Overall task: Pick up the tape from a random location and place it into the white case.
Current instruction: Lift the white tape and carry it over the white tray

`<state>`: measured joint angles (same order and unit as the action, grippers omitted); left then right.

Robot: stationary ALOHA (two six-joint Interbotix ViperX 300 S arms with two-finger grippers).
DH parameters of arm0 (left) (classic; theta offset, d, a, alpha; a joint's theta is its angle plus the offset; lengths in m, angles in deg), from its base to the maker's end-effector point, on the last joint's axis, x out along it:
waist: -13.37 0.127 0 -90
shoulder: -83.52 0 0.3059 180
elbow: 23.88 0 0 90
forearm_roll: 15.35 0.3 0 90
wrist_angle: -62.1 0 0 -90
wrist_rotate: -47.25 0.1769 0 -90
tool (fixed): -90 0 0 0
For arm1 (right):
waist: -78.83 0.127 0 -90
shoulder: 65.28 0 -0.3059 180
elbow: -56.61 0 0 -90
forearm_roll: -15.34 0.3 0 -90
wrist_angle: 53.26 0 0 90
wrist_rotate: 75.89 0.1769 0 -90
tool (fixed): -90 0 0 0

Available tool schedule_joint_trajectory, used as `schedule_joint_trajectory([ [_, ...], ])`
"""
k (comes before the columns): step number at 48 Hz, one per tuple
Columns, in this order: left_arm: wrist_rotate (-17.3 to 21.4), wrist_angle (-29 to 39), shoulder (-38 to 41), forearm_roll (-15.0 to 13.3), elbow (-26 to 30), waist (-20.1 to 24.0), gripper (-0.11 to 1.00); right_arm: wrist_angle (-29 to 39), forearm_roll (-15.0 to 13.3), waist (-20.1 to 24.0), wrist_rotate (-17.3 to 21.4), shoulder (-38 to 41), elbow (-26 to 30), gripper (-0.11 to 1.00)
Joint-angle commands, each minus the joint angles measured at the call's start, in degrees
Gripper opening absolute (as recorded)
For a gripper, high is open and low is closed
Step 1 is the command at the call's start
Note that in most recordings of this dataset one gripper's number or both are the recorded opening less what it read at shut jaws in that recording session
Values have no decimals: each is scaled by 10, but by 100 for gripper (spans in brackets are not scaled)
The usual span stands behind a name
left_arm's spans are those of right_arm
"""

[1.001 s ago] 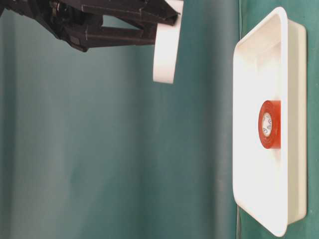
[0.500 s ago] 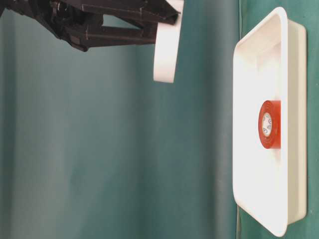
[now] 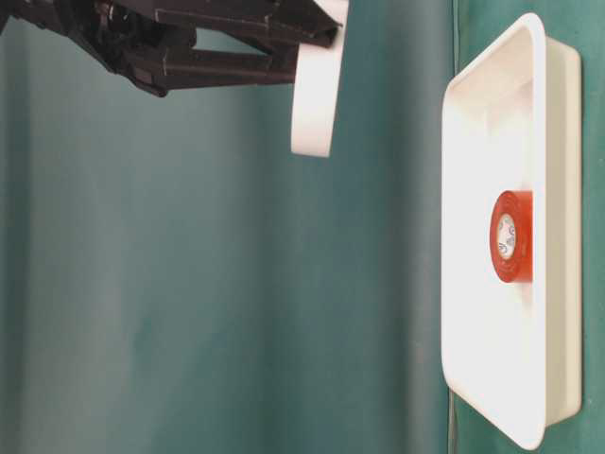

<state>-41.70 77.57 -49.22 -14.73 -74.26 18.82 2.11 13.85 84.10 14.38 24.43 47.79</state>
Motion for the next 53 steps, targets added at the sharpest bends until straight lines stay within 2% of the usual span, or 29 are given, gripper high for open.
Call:
schedule_joint_trajectory([
  [1,-1,-5,3,0,7,-1,94,-3,0,1,3,-16,17,33],
  [14,-1,-5,4,0,6,-1,94,-3,-2,1,3,-15,16,33],
  [31,-1,-5,4,0,7,-1,94,-4,-18,-14,3,-15,16,33],
  [53,-1,-13,3,-1,7,-1,94,-33,-38,-112,-5,-1,18,33],
])
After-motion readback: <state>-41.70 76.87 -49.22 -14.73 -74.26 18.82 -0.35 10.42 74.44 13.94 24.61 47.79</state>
